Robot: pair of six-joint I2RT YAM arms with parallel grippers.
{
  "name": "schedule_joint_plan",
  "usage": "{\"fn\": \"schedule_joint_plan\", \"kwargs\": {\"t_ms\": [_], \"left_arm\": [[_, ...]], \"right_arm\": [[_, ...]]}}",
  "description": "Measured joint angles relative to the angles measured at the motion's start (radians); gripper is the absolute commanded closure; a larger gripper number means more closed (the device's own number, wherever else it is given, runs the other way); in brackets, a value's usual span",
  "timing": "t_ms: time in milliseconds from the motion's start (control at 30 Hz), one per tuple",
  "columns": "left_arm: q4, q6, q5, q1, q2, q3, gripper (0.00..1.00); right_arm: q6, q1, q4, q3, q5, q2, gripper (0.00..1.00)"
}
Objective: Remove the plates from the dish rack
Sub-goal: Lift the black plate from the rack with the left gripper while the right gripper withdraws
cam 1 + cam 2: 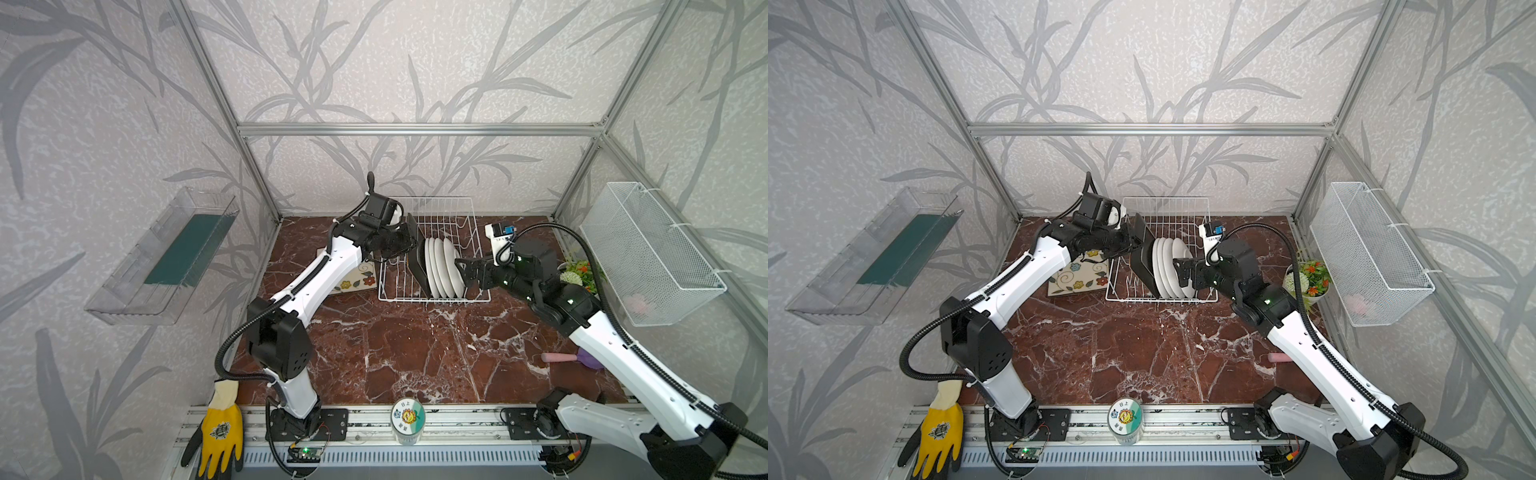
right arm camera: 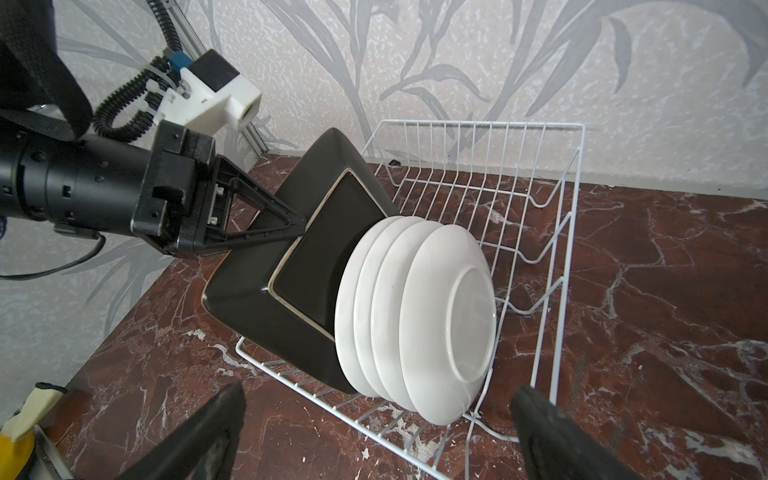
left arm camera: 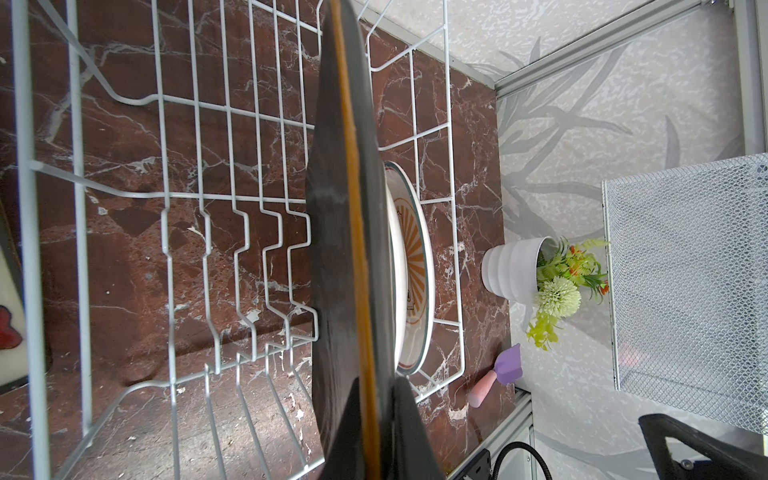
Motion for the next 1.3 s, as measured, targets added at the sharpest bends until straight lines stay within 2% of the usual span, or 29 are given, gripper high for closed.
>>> {"fn": "schedule_joint_plan", "kwargs": {"t_ms": [533, 1300], "left_arm": [[-0.092, 0.111, -0.078, 0.016, -0.043, 0.113, 1.00], [-0.125, 0.234, -0.145, 0.020, -0.049, 0.141, 1.00]], "right_arm": [[0.000, -0.002, 0.005, 0.000, -0.004, 0.008, 0.01], [0.019, -0.006, 0.023, 0.000, -0.019, 0.041, 0.01]]}}
